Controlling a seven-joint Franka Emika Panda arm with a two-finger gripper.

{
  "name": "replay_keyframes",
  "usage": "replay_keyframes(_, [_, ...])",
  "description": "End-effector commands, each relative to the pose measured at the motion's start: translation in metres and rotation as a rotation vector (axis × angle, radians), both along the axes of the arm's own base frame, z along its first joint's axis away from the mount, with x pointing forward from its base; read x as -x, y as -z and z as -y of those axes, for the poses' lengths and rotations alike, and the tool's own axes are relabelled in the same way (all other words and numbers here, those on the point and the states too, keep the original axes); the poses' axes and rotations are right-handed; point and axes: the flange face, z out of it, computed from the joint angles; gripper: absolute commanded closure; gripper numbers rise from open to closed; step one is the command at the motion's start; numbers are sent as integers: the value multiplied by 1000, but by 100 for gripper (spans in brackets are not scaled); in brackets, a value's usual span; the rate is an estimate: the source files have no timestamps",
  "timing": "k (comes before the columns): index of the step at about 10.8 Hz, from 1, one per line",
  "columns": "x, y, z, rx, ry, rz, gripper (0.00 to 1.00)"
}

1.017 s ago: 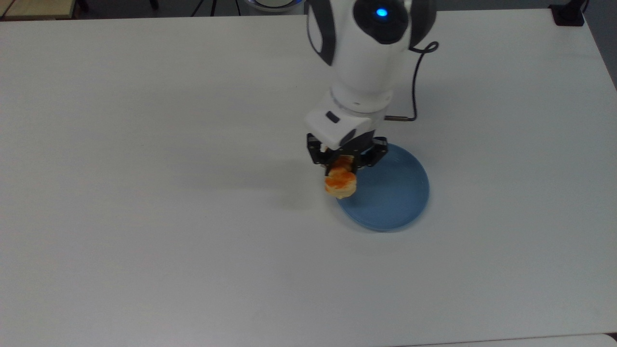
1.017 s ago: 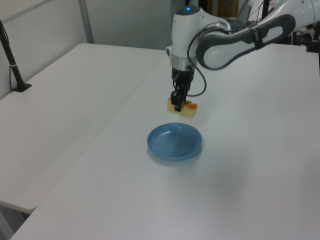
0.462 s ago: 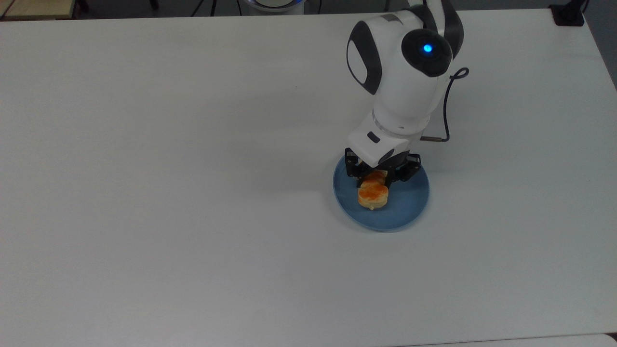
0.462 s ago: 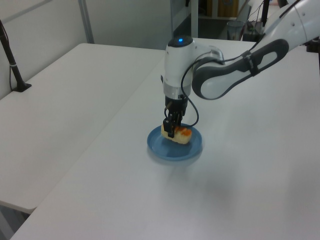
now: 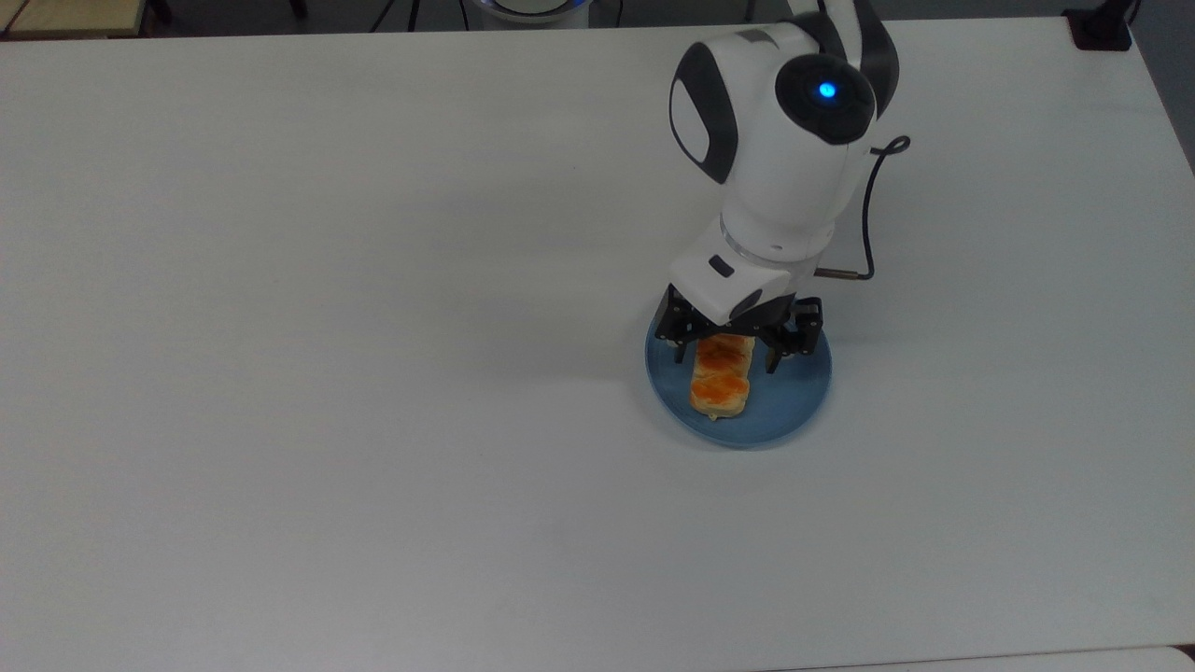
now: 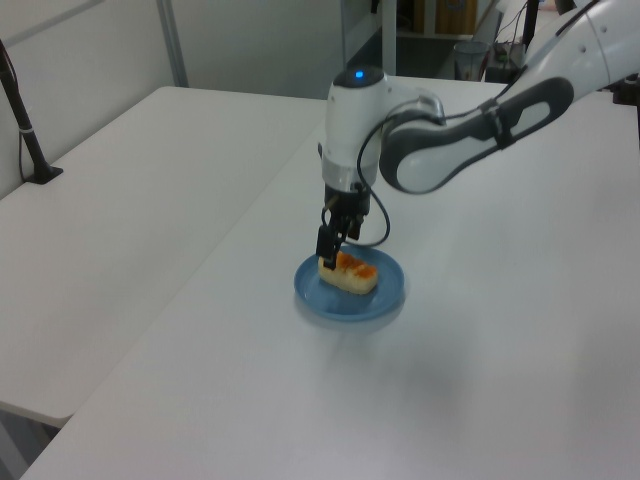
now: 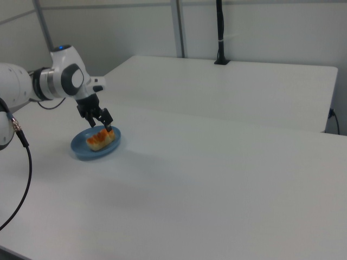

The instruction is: Put the bread on a plate

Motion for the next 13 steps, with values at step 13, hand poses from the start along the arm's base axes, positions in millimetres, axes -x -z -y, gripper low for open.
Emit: replay_keyframes(13, [130, -246, 256, -73, 20, -174, 0])
